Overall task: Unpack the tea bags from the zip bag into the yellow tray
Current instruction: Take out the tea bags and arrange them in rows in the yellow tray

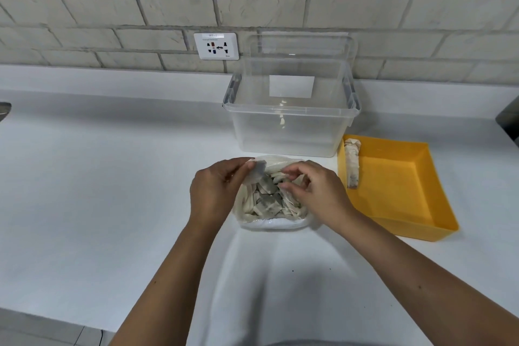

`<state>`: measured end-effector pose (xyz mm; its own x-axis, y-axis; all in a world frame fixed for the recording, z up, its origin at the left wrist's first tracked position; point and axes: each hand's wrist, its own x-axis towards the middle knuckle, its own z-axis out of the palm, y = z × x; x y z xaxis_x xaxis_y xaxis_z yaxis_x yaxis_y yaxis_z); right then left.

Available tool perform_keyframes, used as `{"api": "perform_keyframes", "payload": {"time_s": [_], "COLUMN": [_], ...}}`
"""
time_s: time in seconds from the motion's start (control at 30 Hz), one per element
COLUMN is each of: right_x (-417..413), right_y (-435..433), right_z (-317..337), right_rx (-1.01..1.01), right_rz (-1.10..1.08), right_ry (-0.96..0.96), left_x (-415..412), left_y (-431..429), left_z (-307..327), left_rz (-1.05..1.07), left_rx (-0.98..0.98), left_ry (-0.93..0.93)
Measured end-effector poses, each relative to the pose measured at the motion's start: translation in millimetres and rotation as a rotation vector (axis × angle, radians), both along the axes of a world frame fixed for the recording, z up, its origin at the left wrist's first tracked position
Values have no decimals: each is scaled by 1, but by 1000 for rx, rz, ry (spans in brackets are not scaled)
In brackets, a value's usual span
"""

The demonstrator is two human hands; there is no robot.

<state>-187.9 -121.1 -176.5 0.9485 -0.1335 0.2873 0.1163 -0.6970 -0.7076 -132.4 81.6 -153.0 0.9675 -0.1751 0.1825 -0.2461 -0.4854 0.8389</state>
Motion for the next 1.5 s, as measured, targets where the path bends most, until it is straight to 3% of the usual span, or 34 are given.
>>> {"api": "perform_keyframes", "payload": {"time_s": [0.2, 0.37, 0.5, 0.67, 0.83, 0.9, 1.2, 1.5], "right_x": [5, 14, 20, 21, 16, 13, 5, 2], "right_y": [18, 35, 36, 25, 8, 1, -8, 9], "right_z": [-5, -2, -3, -2, 21, 25, 41, 49], "right_rx": [-485, -628, -694, -482, 199, 340, 526, 496], "right_rz": [21, 239, 273, 248, 143, 111, 88, 116], "right_ry": [228, 219, 287, 256, 338, 389, 434, 355], "left_x": [-4, -2, -2, 0, 1, 0, -4, -14], "left_y": [4, 6, 9, 14, 11, 8, -1, -10], "left_z": [-1, -7, -9, -11, -9, -8, -5, 6], "left_rz": [43, 59, 77, 91, 92, 83, 57, -21], "left_rx": [-164, -197, -222, -274, -337, -333, -334, -424], "left_ry": [91, 129, 160, 212, 248, 257, 323, 459]}}
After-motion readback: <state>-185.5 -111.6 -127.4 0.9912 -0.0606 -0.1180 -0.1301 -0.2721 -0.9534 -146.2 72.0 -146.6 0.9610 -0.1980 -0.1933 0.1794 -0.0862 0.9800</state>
